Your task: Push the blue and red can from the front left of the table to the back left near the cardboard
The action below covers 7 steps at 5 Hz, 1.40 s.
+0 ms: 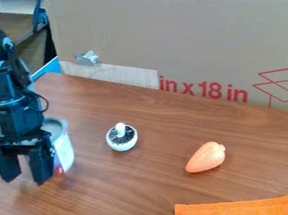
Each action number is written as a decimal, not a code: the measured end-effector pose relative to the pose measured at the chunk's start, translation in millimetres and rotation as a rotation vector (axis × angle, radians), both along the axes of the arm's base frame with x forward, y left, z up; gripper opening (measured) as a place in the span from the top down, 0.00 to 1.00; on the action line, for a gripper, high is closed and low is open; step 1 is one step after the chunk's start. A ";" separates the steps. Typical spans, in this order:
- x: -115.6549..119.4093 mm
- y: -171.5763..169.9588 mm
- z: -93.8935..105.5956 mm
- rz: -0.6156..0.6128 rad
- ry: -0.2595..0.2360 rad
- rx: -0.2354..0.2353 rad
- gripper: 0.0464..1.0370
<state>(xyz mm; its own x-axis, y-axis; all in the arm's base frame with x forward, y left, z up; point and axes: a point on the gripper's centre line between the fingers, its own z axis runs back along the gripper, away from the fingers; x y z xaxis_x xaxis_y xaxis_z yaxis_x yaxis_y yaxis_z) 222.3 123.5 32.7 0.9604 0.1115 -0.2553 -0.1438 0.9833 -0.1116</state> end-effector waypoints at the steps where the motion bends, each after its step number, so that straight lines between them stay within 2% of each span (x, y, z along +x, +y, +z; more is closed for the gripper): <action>1: 26.4 36.6 -6.3 0.023 0.015 -0.033 0.03; 2: 48.5 51.4 -7.5 -0.004 -0.002 -0.039 0.03; 3: 64.2 50.8 -2.2 -0.075 -0.001 -0.044 0.03; 4: 74.3 33.9 0.7 -0.168 0.009 -0.026 0.03; 5: 63.3 18.7 19.8 -0.220 -0.002 0.014 0.03; 6: 33.1 -2.4 36.1 -0.282 0.021 0.043 0.03; 7: -3.8 -26.5 58.9 -0.353 0.016 0.097 0.03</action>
